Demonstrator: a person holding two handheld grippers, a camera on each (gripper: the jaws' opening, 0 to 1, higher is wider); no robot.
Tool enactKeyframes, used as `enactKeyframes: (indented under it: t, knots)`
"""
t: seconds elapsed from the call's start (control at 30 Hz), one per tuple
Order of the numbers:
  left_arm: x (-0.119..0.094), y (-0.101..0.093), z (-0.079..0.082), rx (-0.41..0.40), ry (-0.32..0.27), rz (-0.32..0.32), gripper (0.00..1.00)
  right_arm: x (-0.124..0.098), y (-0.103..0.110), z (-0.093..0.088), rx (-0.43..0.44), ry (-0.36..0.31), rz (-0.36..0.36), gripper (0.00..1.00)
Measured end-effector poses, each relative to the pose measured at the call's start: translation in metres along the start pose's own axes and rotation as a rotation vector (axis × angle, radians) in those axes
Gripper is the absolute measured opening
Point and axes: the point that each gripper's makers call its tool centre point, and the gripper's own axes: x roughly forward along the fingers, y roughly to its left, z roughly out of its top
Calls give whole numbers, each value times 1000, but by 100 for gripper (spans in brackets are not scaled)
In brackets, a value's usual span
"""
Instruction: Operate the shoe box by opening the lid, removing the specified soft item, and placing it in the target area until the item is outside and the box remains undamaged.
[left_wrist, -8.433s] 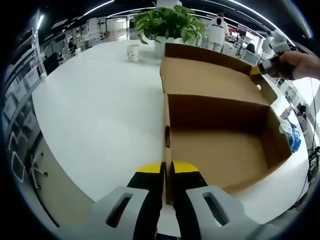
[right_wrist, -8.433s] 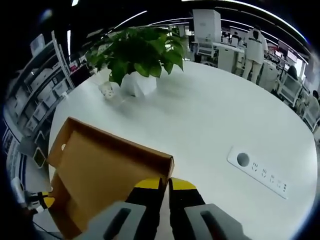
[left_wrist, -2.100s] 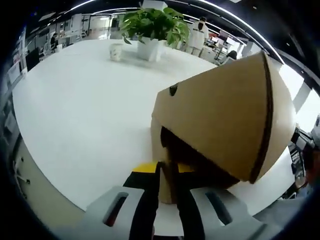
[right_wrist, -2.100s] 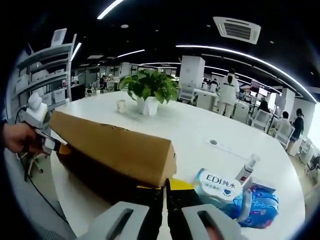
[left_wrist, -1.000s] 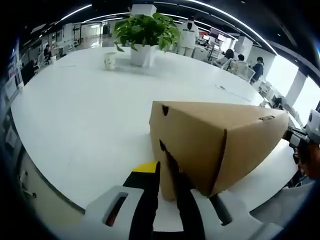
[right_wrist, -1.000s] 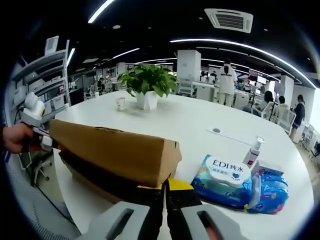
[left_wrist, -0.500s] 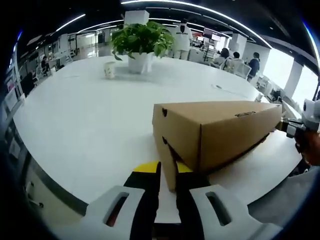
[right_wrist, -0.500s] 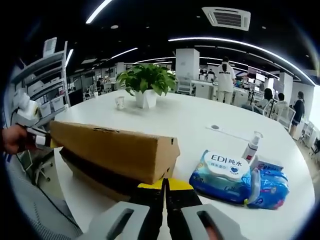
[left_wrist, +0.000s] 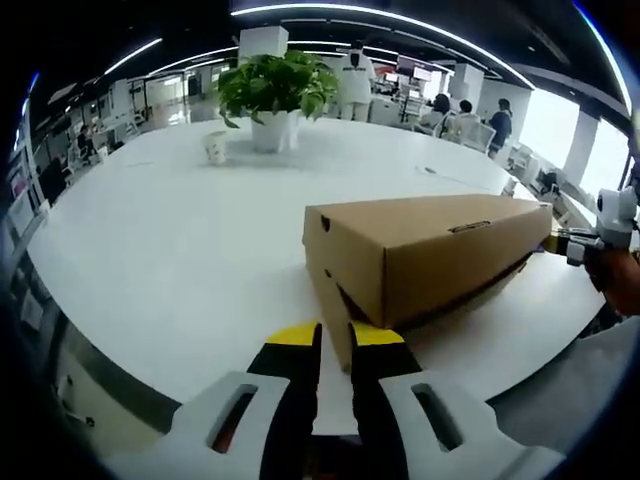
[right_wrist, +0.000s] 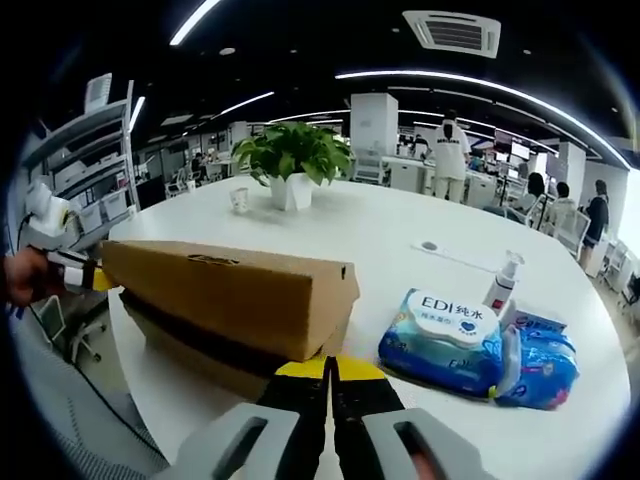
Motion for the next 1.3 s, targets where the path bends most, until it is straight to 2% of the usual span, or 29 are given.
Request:
enactKeyframes:
  t: [0.4, 1.3]
  knots:
    - [-2, -1, -8, 9, 9, -1, 9, 1, 6, -9, 0, 20, 16, 0]
    - [-2, -2, -19, 9, 35, -1, 9, 6, 3, -32, 26, 65, 11, 0]
